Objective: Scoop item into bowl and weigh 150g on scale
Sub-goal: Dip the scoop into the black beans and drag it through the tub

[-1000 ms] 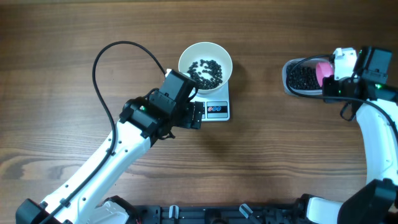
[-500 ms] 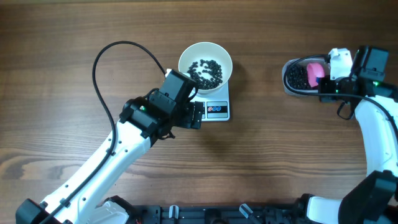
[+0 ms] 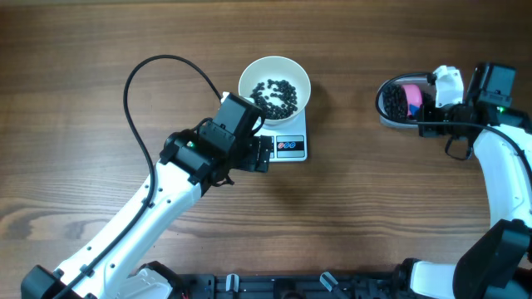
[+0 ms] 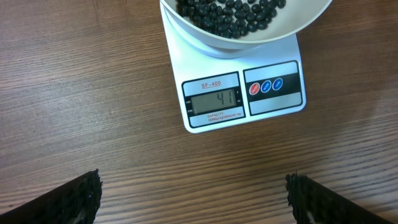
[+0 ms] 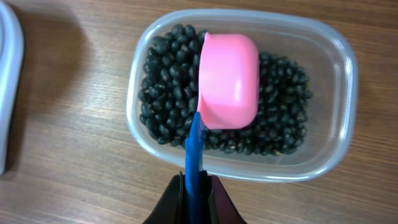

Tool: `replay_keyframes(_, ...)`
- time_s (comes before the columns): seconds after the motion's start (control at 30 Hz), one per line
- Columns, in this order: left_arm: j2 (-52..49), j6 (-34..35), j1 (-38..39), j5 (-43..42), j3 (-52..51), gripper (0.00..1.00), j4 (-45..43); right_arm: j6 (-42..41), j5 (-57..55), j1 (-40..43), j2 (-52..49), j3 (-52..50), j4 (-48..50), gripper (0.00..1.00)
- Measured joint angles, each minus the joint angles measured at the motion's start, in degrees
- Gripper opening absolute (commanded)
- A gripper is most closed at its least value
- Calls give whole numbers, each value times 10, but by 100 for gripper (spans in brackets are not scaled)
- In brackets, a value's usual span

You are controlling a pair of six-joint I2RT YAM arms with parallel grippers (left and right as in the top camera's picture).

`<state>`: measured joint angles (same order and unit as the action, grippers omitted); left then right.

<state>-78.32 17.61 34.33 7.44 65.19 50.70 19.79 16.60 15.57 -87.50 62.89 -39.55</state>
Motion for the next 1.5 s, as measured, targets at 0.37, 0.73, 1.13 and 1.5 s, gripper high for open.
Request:
replay_keyframes(0.37,0,0,0,0,0,100,0,1,27,15,0,0,-24,4)
replay_keyframes(0.73,0,0,0,0,0,100,0,-5,88,47,0,0,-35,4)
replay_keyframes(1.13,0,0,0,0,0,100,0,-110,115,52,0,0,-40,4)
replay_keyframes(1.5,0,0,0,0,0,100,0,-174,121,53,0,0,-40,4)
